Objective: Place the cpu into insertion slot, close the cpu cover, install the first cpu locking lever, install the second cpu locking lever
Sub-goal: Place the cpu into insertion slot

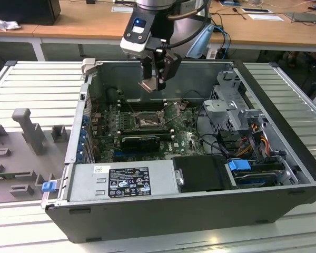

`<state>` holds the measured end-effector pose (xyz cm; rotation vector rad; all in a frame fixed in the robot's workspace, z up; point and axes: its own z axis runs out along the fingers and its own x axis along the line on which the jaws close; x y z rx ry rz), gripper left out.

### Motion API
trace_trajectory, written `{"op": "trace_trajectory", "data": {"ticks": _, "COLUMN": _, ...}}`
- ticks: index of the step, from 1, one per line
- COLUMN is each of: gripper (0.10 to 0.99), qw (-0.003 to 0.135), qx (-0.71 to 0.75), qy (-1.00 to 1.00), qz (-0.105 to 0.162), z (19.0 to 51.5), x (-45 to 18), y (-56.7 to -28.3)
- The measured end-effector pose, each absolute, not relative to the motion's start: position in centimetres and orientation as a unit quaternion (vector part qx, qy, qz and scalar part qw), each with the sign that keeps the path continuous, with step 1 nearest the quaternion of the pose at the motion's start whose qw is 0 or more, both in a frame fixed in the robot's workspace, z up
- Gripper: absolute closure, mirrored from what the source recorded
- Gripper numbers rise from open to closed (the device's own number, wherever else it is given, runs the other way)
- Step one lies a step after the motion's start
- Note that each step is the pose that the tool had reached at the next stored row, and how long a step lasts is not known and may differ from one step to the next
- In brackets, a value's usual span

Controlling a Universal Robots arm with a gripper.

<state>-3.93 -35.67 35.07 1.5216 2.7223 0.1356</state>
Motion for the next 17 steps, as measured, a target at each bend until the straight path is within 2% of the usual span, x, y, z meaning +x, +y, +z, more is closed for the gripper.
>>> {"op": "trace_trajectory", "data": {"ticks": 17, "gripper": 0.557, "qw": 0.012, "qx": 0.537, "qy": 0.843, "qz": 0.043, "z": 34.67, "x": -3.93, "y": -35.67}}
